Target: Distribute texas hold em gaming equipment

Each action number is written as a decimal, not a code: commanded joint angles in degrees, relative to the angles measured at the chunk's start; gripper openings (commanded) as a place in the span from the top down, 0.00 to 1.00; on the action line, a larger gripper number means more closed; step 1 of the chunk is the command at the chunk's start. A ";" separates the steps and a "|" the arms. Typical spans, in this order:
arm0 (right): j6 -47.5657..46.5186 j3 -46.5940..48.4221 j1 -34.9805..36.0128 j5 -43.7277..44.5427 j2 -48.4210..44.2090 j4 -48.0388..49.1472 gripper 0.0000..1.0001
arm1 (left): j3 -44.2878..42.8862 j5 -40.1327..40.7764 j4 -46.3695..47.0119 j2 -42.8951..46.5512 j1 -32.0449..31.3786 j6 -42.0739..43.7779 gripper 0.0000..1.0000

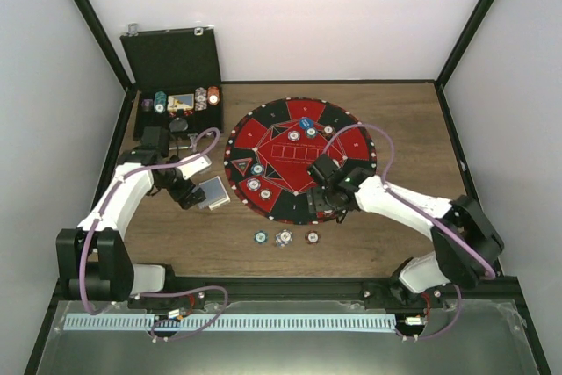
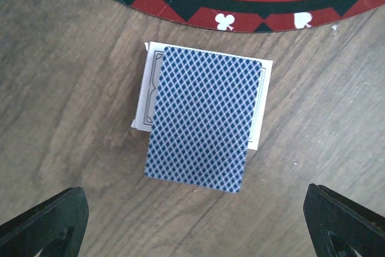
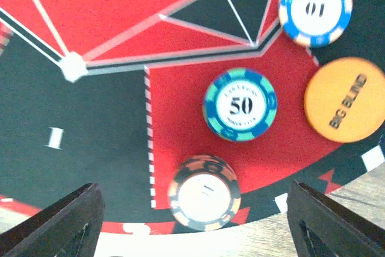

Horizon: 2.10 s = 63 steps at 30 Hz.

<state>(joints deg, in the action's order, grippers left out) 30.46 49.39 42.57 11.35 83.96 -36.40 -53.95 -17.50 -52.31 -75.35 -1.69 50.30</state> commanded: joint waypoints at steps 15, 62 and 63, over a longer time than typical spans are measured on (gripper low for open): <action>-2.13 8.70 -0.12 -2.38 -10.78 -7.31 0.07 | 3.01 9.48 7.29 -4.67 -7.78 2.49 0.00; -3.39 8.19 -0.12 -4.16 -13.13 -8.19 0.09 | 6.59 16.52 16.60 -14.96 -8.59 0.58 0.00; -3.37 8.11 -0.12 -4.15 -13.15 -8.17 0.09 | 6.58 16.27 16.77 -14.92 -8.59 0.58 0.00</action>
<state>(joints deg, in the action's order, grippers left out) 27.44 55.68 42.57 7.49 71.92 -43.90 -47.51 -0.78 -38.00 -88.99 -10.17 51.18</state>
